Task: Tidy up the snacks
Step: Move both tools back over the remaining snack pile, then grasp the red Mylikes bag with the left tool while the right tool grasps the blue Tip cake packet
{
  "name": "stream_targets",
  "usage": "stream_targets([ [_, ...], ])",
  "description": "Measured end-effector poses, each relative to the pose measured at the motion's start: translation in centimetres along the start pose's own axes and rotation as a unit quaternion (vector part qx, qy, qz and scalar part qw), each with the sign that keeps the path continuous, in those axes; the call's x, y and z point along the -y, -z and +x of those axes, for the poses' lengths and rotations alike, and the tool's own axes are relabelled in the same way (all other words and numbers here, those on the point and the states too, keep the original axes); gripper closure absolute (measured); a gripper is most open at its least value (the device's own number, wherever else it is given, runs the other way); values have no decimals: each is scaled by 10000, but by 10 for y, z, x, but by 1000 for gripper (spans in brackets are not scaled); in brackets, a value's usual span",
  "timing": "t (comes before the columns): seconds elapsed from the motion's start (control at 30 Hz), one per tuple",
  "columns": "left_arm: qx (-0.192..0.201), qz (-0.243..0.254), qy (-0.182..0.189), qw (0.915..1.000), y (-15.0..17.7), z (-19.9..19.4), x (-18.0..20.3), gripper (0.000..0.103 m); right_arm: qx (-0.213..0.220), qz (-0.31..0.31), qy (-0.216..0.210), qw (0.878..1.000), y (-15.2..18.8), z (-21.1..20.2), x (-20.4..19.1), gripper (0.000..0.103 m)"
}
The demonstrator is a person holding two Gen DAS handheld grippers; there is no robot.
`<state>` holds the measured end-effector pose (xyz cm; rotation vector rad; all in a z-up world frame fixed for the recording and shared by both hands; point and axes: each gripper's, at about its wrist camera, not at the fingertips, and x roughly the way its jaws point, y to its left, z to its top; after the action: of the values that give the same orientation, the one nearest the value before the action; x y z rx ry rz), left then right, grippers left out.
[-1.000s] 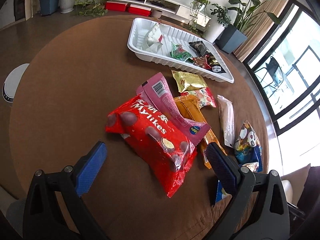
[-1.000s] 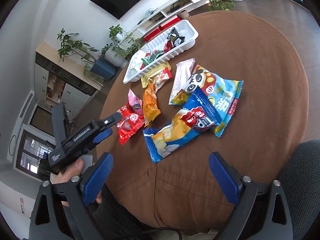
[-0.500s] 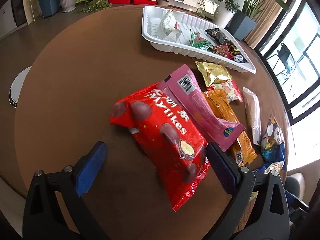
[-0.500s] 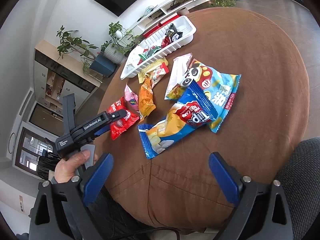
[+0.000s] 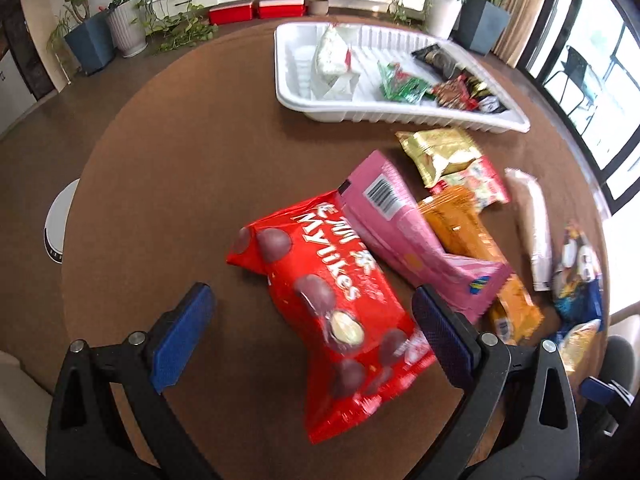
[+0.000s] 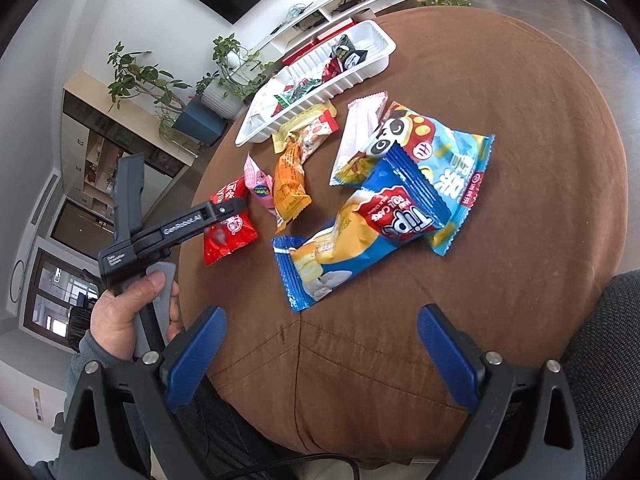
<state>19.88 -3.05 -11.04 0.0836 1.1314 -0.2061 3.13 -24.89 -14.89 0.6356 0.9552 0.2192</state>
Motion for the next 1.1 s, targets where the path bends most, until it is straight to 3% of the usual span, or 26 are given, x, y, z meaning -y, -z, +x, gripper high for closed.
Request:
stream_targets([
  [0.17,-9,-50,194,9998,-3,11,-8,4,39,29,63,10000,-1,4,-5,4],
  [0.33,65,86,282,9995,-3,9,-8,29,-92,49,44,9999,-1,19,-14,5],
  [0.5,110,179,362,9991,4,3,-12,46,-109,100,241,9996,-7,32,-15,6],
  [0.9,92,759,679,9948,43,-16,3,50,108,169,816,9965,-30,42,-14,8],
  [1.1,113,750,858,9934,53,-23,1,52,157,53,1088,9939,-41,48,-16,10],
])
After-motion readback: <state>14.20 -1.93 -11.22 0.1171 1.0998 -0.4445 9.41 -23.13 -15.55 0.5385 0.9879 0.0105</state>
